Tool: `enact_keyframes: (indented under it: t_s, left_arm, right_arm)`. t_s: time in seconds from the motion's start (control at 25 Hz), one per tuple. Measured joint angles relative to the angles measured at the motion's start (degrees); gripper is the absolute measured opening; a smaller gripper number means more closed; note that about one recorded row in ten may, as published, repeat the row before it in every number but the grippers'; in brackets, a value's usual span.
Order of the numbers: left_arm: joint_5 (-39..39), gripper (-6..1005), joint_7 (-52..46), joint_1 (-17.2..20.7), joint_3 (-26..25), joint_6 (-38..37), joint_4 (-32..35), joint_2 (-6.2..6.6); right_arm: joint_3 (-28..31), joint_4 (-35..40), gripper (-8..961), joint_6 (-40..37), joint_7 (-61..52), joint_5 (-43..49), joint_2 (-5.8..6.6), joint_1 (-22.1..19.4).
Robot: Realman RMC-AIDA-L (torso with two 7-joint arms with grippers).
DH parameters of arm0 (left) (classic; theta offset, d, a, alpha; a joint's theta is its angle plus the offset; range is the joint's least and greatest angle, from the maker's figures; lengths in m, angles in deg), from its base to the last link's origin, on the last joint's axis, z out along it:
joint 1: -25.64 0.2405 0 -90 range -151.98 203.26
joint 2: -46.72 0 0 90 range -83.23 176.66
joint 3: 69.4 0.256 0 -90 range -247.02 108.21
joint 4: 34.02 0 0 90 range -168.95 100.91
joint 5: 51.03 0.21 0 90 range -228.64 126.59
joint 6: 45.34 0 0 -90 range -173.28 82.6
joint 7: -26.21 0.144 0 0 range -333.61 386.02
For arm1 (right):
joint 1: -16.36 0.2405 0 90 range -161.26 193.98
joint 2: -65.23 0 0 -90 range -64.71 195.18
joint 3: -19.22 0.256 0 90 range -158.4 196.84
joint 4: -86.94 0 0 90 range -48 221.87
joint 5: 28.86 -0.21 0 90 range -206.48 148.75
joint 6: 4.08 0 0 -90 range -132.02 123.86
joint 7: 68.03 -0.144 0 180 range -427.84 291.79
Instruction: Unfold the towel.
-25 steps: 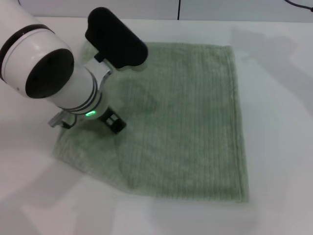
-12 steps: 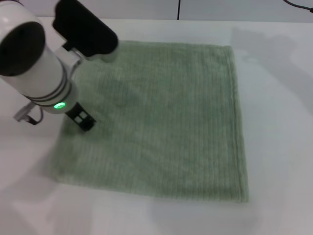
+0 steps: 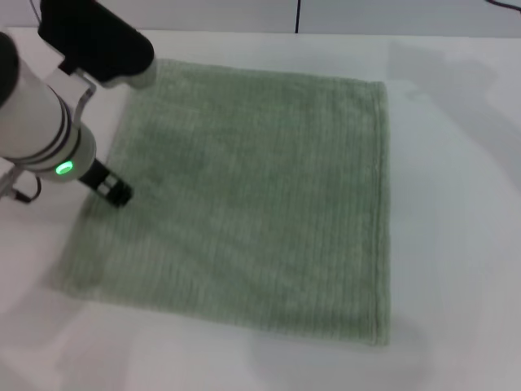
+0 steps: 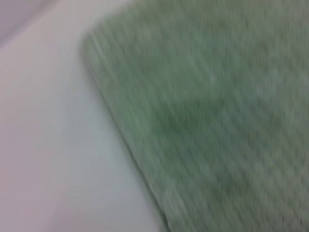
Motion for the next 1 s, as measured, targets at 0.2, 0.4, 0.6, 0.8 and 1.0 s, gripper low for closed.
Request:
enact_keyframes:
  t_s: [0.2, 0.4, 0.6, 0.8, 1.0]
  left_arm:
    - [0.02, 483, 3.31, 1.14, -2.24, -2.87, -4.8, -1.17]
    - [-0.06, 485, 10.27, 2.07, -7.78, -2.63, -8.37, -5.95]
    - [-0.06, 488, 10.07, 3.21, -9.13, -1.84, -11.17, -5.78]
    - [0.02, 490, 12.92, 7.18, -10.49, -10.32, -12.88, -5.44]
    - [-0.13, 492, 22.17, 21.08, -11.73, -57.6, -8.75, -6.38]
  right_arm:
    - [-0.32, -1.73, 0, -1.01, 2.29, -2.13, -0.13, -1.23]
    - [-0.34, -2.03, 0, -0.95, 2.03, -2.28, -0.2, -1.51]
    - [-0.33, -2.2, 0, -0.88, 2.03, -2.8, -0.22, -2.18]
    - [-2.16, -3.31, 0, -3.74, 6.21, -3.65, -0.29, -4.02]
    - [-11.36, -5.69, 0, -20.65, 23.67, -15.3, -0.39, -10.78]
